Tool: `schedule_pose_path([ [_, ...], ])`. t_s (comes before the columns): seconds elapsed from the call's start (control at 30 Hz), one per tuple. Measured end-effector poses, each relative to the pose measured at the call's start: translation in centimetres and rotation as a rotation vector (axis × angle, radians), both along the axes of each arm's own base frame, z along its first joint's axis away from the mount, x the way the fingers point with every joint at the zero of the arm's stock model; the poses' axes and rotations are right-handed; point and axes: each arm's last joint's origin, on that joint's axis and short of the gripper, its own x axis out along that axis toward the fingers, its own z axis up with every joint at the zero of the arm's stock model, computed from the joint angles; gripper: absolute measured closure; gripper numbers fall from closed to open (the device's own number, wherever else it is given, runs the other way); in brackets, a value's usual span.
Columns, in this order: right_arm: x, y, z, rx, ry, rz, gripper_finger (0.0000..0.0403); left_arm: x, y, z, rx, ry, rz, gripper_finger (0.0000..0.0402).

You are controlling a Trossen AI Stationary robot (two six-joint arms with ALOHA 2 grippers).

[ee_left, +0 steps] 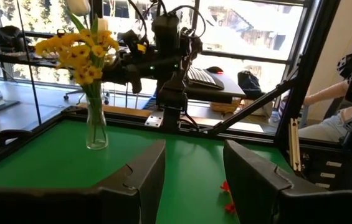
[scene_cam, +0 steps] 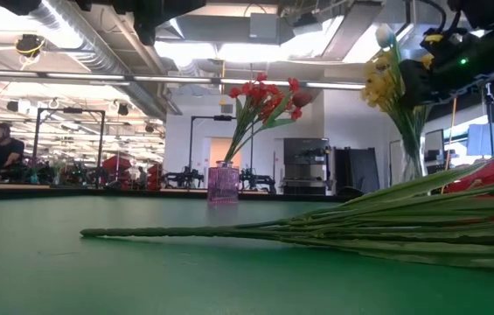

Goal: Sort flowers into vase by color
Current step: Put the white flower into the transparent vase

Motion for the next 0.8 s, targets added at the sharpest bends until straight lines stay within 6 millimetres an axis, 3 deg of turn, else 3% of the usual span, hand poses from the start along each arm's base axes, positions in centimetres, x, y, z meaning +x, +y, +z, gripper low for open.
schedule_pose_path([
  [0.63, 0.38, 0.14, -0.19, 0.055, -0.025, 0.085, 0.0393, 0.00, 0.01, -0.21, -0.012, 0.020, 0.001, 0.0245],
  [0.8, 0.42, 0.16, -0.21, 0.061, -0.025, 0.101, 0.0368, -0.01, 0.01, -0.39, -0.019, 0.037, 0.002, 0.0245],
])
